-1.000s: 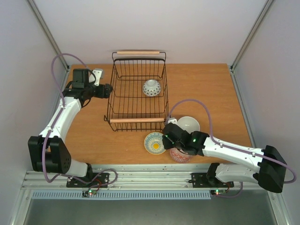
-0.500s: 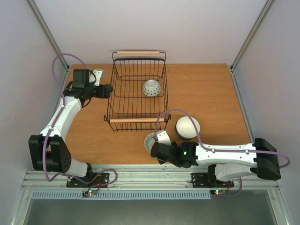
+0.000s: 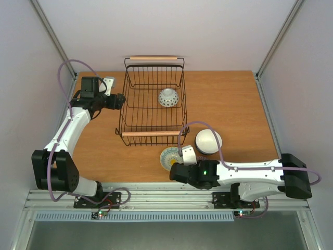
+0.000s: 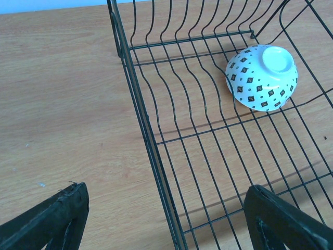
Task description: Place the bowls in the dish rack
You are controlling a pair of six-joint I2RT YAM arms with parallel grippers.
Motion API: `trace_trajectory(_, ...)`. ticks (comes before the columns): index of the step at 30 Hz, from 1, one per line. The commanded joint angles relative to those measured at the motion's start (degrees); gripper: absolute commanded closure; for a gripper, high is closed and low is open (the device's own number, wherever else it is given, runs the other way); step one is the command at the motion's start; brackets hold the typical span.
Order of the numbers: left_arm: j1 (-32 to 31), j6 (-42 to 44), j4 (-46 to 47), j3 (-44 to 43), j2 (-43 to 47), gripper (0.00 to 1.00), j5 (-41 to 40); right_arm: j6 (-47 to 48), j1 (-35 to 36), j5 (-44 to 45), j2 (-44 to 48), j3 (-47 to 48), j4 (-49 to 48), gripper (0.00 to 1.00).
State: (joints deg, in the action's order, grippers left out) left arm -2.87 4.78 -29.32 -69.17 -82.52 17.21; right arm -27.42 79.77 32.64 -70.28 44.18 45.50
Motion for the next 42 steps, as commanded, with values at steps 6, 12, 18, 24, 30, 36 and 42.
trace_trajectory(6,-0.08,0.54,0.93,0.89,0.66,0.18,0.55,-1.70,-3.29,2.87,1.74,-5.25,-4.70,0.74)
trace_trajectory(12,-0.11,0.63,0.87,0.81,0.26,0.18,0.30,0.74,-5.32,1.87,2.74,-6.74,-8.84,0.74)
trace_trajectory(18,-0.03,0.67,0.86,0.79,0.17,0.18,0.30,-4.73,-5.28,2.31,3.52,-5.91,-2.47,0.74)
trace_trajectory(24,-0.04,0.63,0.88,0.79,0.31,0.18,0.47,-16.74,-2.78,6.18,11.70,-6.43,11.50,0.74)
trace_trajectory(30,-0.13,0.51,0.87,0.88,0.35,0.18,0.53,-26.17,0.00,7.10,18.26,-7.17,21.08,0.74)
trace_trajectory(36,-0.05,0.50,0.94,0.88,0.33,0.18,0.76,-34.84,1.19,5.51,19.50,-10.41,26.35,0.73)
trace_trajectory(42,-0.03,0.50,0.76,0.87,-0.02,0.18,0.82,-36.88,1.62,5.16,19.56,-12.13,26.29,0.73)
